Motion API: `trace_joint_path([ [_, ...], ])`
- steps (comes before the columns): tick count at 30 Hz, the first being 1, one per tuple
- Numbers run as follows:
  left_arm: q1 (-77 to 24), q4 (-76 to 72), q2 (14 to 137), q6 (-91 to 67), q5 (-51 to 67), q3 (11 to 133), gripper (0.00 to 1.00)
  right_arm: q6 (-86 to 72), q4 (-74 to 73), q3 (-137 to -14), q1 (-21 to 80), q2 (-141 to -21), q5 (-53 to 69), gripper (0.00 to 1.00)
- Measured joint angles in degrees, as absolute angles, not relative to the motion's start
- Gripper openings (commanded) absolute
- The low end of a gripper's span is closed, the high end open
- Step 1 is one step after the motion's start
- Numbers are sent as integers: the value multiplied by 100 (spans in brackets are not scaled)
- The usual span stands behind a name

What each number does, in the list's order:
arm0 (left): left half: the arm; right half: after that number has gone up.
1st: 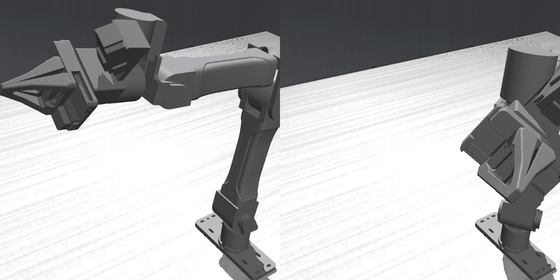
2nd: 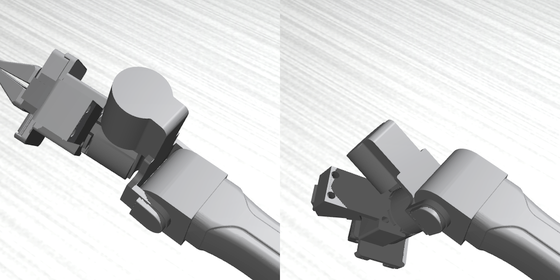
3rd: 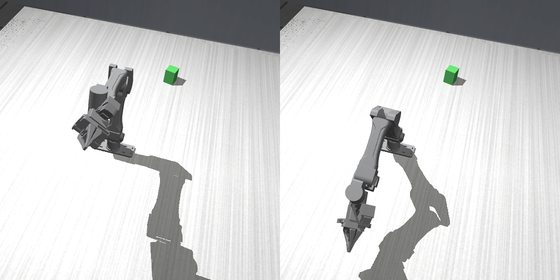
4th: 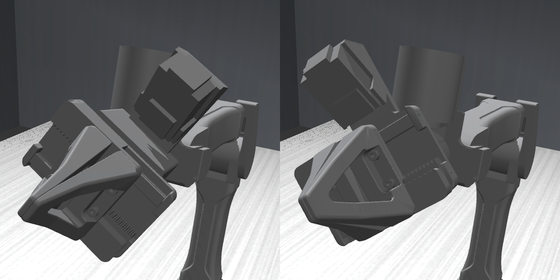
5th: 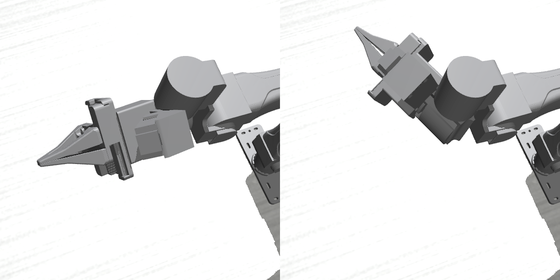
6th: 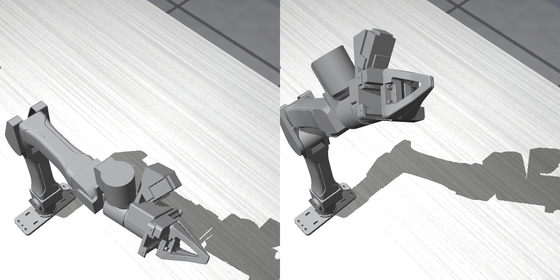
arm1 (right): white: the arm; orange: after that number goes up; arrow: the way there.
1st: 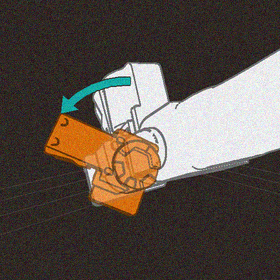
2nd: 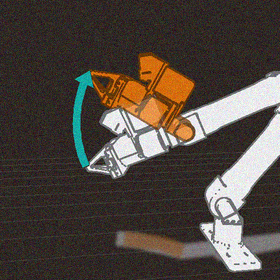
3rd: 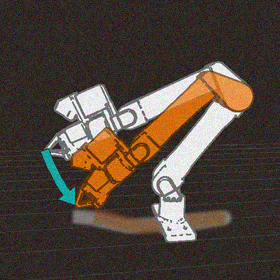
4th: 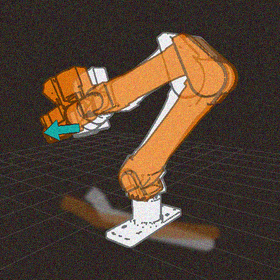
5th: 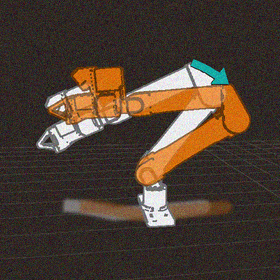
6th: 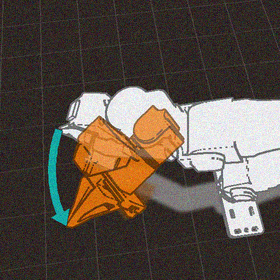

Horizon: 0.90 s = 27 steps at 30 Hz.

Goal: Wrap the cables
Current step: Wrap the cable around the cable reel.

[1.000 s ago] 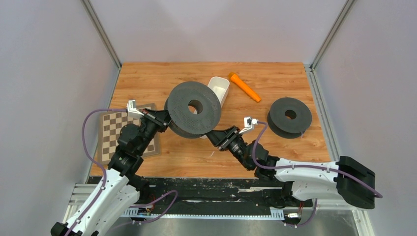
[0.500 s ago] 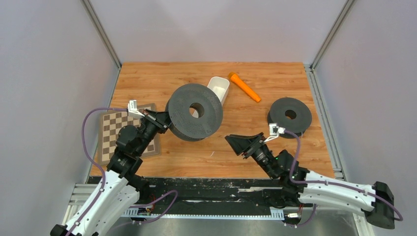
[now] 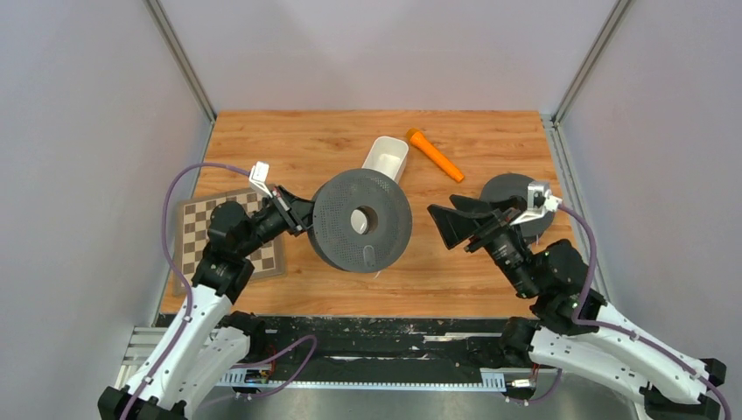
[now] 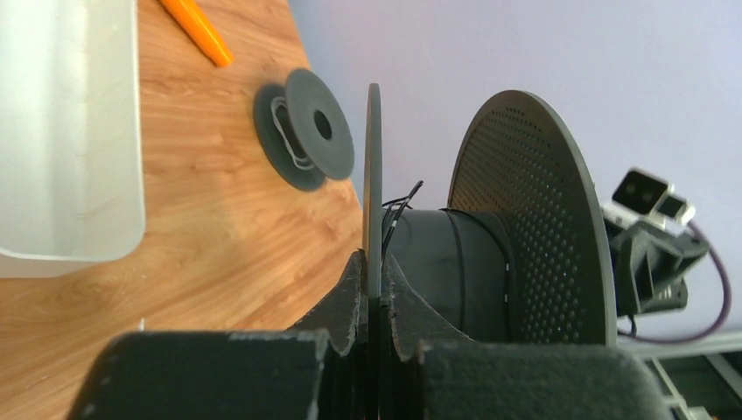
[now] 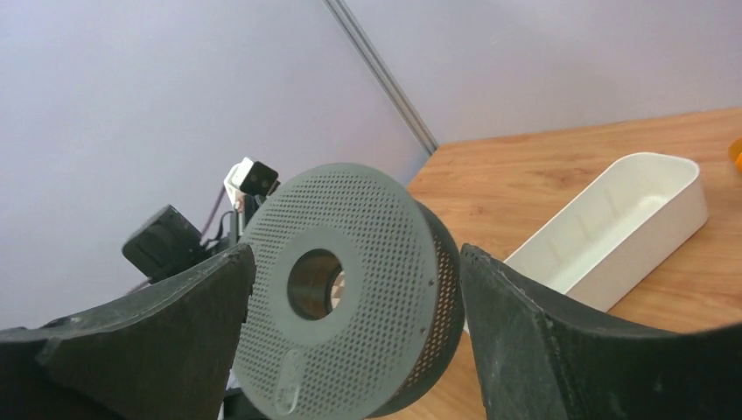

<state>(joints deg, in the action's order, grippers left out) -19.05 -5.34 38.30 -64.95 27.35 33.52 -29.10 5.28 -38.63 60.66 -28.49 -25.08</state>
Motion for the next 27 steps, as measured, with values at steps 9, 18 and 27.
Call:
trace_joint_path([
  [9,-1293,-578,4036,-6375,4239,3544,0,-2961,-202,-4845,3824,-4414,950,75],
  [18,-1157,-845,4204,-6440,4794,3459,0,-4001,1116,-3680,3420,-4882,3483,66],
  [27,-1085,-1184,4351,-6705,4788,3291,0,-4228,1194,-3465,3420,-4346,3142,68],
])
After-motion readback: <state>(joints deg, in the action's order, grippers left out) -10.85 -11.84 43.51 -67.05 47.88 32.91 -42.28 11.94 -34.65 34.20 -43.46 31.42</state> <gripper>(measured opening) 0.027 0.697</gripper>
